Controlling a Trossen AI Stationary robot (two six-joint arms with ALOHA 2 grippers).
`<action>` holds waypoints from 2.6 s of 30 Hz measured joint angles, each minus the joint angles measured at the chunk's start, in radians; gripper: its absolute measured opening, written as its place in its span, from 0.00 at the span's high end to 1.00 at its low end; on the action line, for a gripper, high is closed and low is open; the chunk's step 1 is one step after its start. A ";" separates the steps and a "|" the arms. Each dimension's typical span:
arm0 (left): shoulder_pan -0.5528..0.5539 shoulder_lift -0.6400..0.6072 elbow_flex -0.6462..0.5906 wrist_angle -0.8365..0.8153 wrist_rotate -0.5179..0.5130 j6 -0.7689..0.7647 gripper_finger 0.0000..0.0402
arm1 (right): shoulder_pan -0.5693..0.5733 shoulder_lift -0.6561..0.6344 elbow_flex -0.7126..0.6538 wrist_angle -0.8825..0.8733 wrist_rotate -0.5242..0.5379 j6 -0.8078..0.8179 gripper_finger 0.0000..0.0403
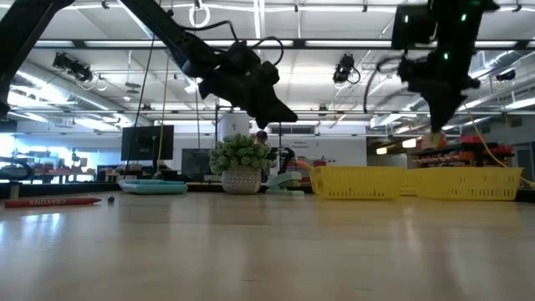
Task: Sort crayons/erasers/pens/pencils in bins
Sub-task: Put the yellow eraser into the bottom right yellow bin, then put the gray crayon into the bottom left yellow bin
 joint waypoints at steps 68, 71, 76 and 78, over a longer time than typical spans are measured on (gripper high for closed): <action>-0.125 -0.046 -0.003 -0.443 -0.373 0.378 0.94 | 0.285 0.101 -0.049 0.802 0.269 -0.089 0.54; -0.133 -0.046 -0.003 -0.449 -0.412 0.394 0.91 | 0.284 0.156 -0.049 0.941 0.259 -0.254 0.54; -0.177 -0.080 -0.001 -0.637 -0.698 0.481 0.83 | 0.272 0.196 -0.038 1.051 0.173 -0.495 0.54; -0.199 -0.099 -0.002 -0.779 -0.766 0.486 0.80 | 0.271 0.198 -0.038 1.053 0.153 -0.522 0.54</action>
